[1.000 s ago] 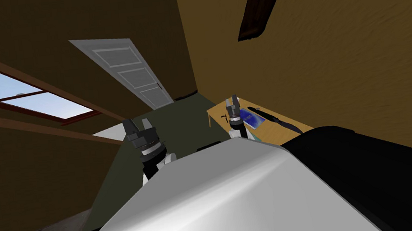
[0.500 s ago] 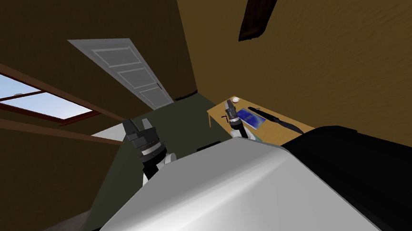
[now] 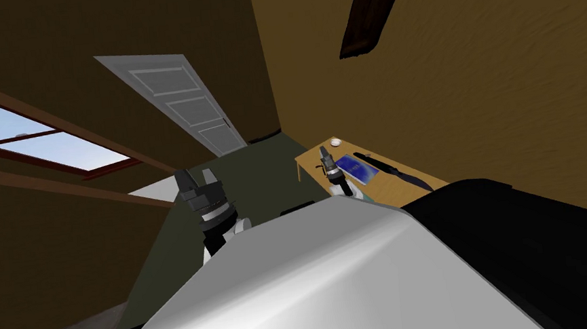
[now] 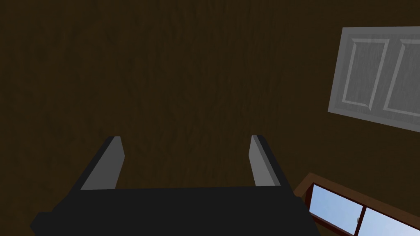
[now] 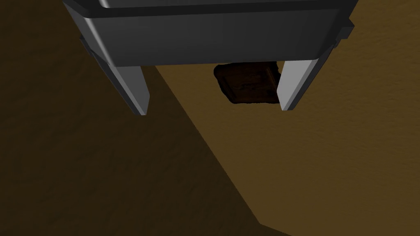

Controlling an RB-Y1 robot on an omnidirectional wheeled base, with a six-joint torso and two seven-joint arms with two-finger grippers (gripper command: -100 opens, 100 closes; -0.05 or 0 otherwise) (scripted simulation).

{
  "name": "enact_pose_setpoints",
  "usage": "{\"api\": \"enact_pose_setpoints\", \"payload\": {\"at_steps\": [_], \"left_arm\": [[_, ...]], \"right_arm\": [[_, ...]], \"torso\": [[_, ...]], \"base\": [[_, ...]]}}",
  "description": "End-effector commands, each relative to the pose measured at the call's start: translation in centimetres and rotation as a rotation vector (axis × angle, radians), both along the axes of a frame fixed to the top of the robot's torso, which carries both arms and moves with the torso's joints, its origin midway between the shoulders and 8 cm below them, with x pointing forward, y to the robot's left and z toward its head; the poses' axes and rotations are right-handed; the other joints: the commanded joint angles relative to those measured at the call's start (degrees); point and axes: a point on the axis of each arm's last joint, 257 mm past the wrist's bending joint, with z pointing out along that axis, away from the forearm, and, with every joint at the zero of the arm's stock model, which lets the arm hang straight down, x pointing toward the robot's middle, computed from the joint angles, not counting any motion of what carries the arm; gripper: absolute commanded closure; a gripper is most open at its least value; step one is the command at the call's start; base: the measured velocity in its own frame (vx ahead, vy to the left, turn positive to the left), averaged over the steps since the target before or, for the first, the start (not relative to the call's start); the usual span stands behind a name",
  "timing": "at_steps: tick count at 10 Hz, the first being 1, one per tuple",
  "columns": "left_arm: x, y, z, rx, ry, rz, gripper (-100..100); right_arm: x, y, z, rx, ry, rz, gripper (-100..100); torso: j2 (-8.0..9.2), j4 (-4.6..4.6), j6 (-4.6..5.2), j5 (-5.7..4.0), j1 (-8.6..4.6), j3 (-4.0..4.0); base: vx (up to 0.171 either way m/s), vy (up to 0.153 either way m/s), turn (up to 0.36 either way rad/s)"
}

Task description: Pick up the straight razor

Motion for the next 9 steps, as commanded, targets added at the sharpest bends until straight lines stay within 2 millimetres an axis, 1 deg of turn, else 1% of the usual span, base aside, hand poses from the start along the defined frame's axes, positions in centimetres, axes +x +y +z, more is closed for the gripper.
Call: {"api": "enact_pose_setpoints", "payload": {"at_steps": [1,2,3,4,5,6,7,8,9], "left_arm": [[0.0,0.0,0.0,0.0,0.0,0.0,0],[0.0,0.0,0.0,0.0,0.0,0.0,0],[0.0,0.0,0.0,0.0,0.0,0.0,0],[0.0,0.0,0.0,0.0,0.0,0.0,0],[0.0,0.0,0.0,0.0,0.0,0.0,0],[0.0,0.0,0.0,0.0,0.0,0.0,0],[0.0,0.0,0.0,0.0,0.0,0.0,0],[0.0,0.0,0.0,0.0,0.0,0.0,0],[0.0,0.0,0.0,0.0,0.0,0.0,0]], "right_arm": [[0.6,-0.2,-1.4,-0.062,0.021,-0.008,-100],[0.7,-0.4,-2.1,-0.061,0.036,-0.011,-100],[1.3,-0.6,-3.5,-0.116,0.057,-0.018,-100],[1.8,-0.6,-4.3,-0.171,0.066,-0.022,-100],[1.9,-1.0,-5.5,-0.171,0.093,-0.028,-100],[2.4,-0.9,-6.0,-0.226,0.094,-0.03,-100],[2.4,-1.3,-7.1,-0.227,0.118,-0.035,-100],[2.9,-1.2,-7.7,-0.282,0.119,-0.037,-100],[2.9,-1.6,-8.7,-0.282,0.143,-0.041,-100]], "torso": [[0.0,0.0,0.0,0.0,0.0,0.0],[-0.01,0.0,0.0,0.0,-0.01,-0.01],[-0.01,0.0,0.0,0.0,-0.01,-0.01],[-0.02,0.0,0.0,0.0,-0.02,-0.01],[-0.05,-0.01,0.0,0.0,-0.02,-0.03],[-0.04,-0.01,0.0,0.0,0.0,-0.02],[-0.04,-0.01,0.0,0.01,0.01,-0.02],[-0.02,0.0,0.0,0.0,0.02,-0.01],[-0.01,0.0,0.0,0.01,0.03,-0.01]], "base": [[0.018,-0.006,-0.015],[0.019,-0.005,-0.004],[0.019,-0.008,-0.013],[0.03,-0.007,-0.018],[0.027,-0.004,-0.005],[0.023,0.002,-0.013],[0.016,0.002,-0.005],[0.016,0.004,-0.009],[0.015,0.004,-0.005]]}}
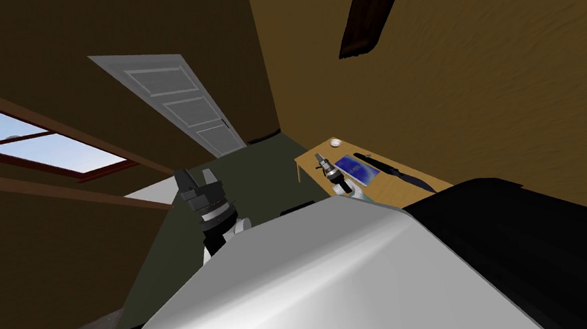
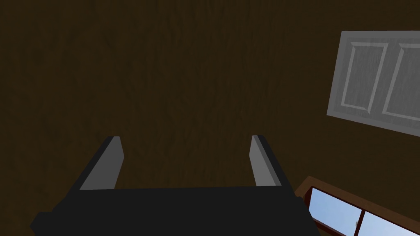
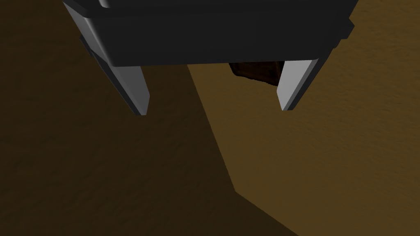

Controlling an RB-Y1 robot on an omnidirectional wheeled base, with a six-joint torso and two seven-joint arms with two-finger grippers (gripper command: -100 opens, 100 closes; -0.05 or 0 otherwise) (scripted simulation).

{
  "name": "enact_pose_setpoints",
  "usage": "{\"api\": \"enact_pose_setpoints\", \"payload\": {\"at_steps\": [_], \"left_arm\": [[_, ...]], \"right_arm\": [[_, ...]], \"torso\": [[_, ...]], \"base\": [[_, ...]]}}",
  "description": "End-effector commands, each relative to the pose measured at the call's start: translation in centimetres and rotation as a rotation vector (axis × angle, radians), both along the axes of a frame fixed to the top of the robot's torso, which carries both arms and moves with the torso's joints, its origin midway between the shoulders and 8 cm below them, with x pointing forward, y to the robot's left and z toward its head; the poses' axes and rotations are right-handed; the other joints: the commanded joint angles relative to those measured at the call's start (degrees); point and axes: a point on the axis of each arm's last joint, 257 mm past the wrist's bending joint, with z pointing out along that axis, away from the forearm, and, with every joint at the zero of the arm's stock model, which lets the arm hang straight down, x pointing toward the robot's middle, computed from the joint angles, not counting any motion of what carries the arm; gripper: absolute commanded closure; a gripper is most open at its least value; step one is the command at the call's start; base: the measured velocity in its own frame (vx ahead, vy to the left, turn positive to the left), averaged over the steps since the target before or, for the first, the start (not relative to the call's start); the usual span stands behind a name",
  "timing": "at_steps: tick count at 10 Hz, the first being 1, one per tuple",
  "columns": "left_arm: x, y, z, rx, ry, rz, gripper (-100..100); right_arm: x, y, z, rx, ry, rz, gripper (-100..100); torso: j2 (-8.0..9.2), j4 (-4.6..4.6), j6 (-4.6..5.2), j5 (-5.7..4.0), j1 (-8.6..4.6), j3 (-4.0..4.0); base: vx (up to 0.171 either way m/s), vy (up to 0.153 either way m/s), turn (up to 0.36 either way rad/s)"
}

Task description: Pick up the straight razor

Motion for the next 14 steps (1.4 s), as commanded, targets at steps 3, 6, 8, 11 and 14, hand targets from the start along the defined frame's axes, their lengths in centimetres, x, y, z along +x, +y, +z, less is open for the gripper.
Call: {"api": "enact_pose_setpoints", "payload": {"at_steps": [3,6,8,11,14], "left_arm": [[0.0,0.0,0.0,0.0,0.0,0.0,0],[0.0,0.0,0.0,0.0,0.0,0.0,0],[0.0,0.0,0.0,0.0,0.0,0.0,0],[0.0,0.0,0.0,0.0,0.0,0.0,0],[0.0,0.0,0.0,0.0,0.0,0.0,0]], "right_arm": [[0.8,-0.7,-3.7,-0.12,0.057,-0.01,-100],[1.1,-1.5,-6.3,-0.177,0.104,-0.019,-100],[1.3,-2.0,-8.0,-0.235,0.132,-0.022,-100],[1.5,-2.6,-9.8,-0.293,0.162,-0.024,-100],[1.8,-4.0,-13.0,-0.409,0.216,-0.025,-100]], "torso": [[-0.01,0.0,0.0,0.0,0.01,0.0],[-0.01,0.0,0.0,0.01,0.02,0.0],[0.0,0.0,0.0,0.01,0.02,0.0],[0.01,0.0,0.0,0.0,0.01,0.01],[-0.04,0.0,0.0,0.0,-0.01,-0.02]], "base": [[0.019,0.007,-0.009],[0.016,0.008,-0.006],[0.015,0.008,-0.009],[0.013,0.003,-0.006],[0.023,-0.001,-0.015]]}}
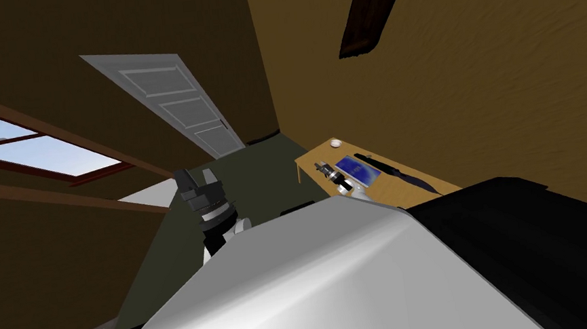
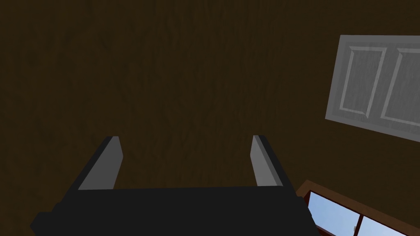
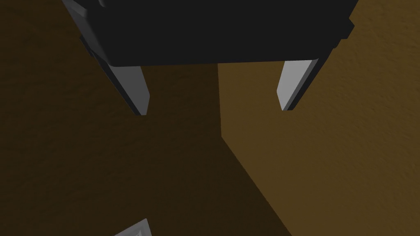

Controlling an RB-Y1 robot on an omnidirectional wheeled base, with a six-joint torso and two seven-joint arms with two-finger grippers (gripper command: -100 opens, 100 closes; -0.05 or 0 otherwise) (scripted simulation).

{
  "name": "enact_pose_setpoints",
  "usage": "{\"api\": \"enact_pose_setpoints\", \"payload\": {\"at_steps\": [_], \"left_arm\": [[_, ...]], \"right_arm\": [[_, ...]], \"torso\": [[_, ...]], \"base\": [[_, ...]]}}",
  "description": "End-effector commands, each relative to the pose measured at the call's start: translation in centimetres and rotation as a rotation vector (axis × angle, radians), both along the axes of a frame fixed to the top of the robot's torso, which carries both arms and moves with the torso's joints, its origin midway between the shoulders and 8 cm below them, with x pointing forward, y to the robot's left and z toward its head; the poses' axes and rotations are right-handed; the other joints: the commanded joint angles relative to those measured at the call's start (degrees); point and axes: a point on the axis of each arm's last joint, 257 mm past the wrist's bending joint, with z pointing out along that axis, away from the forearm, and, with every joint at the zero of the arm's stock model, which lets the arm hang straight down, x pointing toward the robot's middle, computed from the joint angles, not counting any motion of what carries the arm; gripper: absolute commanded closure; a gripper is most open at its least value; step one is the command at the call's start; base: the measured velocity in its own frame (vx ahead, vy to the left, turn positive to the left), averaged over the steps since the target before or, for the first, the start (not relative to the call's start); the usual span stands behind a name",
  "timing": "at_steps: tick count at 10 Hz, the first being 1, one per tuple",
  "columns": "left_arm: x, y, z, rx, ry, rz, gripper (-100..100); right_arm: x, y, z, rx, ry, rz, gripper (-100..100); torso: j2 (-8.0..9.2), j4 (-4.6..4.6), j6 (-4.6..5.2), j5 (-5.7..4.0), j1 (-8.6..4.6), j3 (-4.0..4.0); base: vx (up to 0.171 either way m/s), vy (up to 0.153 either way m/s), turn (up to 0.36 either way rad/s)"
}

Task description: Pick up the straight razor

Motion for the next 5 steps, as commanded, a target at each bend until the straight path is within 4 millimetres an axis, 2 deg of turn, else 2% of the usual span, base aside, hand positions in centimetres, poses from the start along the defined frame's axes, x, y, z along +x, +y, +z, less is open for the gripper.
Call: {"api": "enact_pose_setpoints", "payload": {"at_steps": [1,5], "left_arm": [[0.0,0.0,0.0,0.0,0.0,0.0,0],[0.0,0.0,0.0,0.0,0.0,0.0,0]], "right_arm": [[0.1,-0.7,-1.5,-0.067,0.027,0.003,-100],[0.0,-2.6,-4.7,-0.177,0.09,0.003,-100]], "torso": [[0.0,0.0,0.0,0.0,0.0,0.0],[0.02,0.01,-0.01,0.0,0.0,0.01]], "base": [[0.022,-0.009,-0.016],[0.02,-0.007,-0.014]]}}
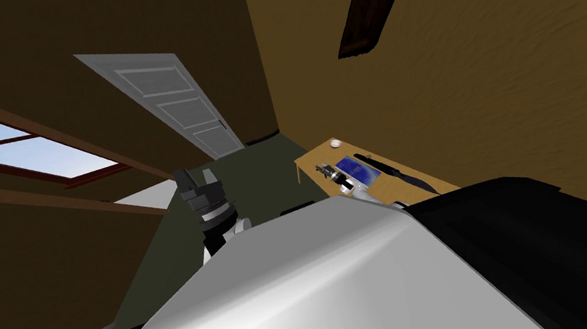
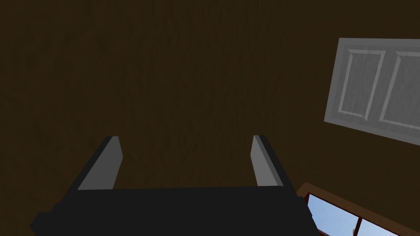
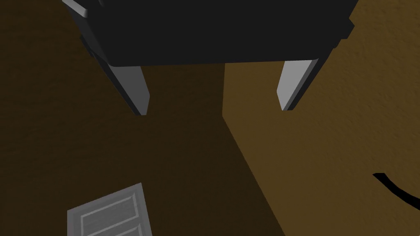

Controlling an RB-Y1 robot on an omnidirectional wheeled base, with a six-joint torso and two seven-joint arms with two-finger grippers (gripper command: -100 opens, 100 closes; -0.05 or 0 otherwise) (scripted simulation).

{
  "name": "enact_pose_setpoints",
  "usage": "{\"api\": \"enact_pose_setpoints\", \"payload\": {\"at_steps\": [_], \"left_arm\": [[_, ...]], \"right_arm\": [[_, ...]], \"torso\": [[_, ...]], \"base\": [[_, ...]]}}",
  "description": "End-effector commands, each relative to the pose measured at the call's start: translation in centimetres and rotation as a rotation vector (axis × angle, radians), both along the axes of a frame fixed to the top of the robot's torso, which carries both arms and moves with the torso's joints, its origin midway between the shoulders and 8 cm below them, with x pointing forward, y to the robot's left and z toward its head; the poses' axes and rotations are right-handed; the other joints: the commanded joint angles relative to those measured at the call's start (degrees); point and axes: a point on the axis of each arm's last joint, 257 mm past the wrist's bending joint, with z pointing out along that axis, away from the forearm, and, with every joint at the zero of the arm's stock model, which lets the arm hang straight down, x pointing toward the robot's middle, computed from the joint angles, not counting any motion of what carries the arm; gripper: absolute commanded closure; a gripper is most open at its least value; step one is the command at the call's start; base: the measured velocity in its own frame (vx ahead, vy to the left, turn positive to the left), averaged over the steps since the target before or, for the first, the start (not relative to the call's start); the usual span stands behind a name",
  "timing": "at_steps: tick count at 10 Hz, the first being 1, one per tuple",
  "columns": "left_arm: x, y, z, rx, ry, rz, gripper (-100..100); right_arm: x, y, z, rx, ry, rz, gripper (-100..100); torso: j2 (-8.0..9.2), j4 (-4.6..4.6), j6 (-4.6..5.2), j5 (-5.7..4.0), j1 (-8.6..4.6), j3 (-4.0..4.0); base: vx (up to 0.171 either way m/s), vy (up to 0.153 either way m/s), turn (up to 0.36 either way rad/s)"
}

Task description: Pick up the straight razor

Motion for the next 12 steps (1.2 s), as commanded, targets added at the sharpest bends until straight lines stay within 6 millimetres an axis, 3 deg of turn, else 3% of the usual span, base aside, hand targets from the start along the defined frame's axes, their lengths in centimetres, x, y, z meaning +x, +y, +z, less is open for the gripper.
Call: {"api": "enact_pose_setpoints", "payload": {"at_steps": [1,12], "left_arm": [[0.0,0.0,0.0,0.0,0.0,0.0,0],[0.0,0.0,0.0,0.0,0.0,0.0,0]], "right_arm": [[-0.2,-0.5,-0.9,-0.028,0.018,-0.002,-100],[-1.3,-4.5,-8.5,-0.322,0.188,0.046,-100]], "torso": [[0.0,0.0,0.0,0.0,0.0,0.0],[0.02,0.0,-0.01,0.0,0.04,0.01]], "base": [[0.02,-0.01,-0.008],[0.019,-0.007,-0.014]]}}
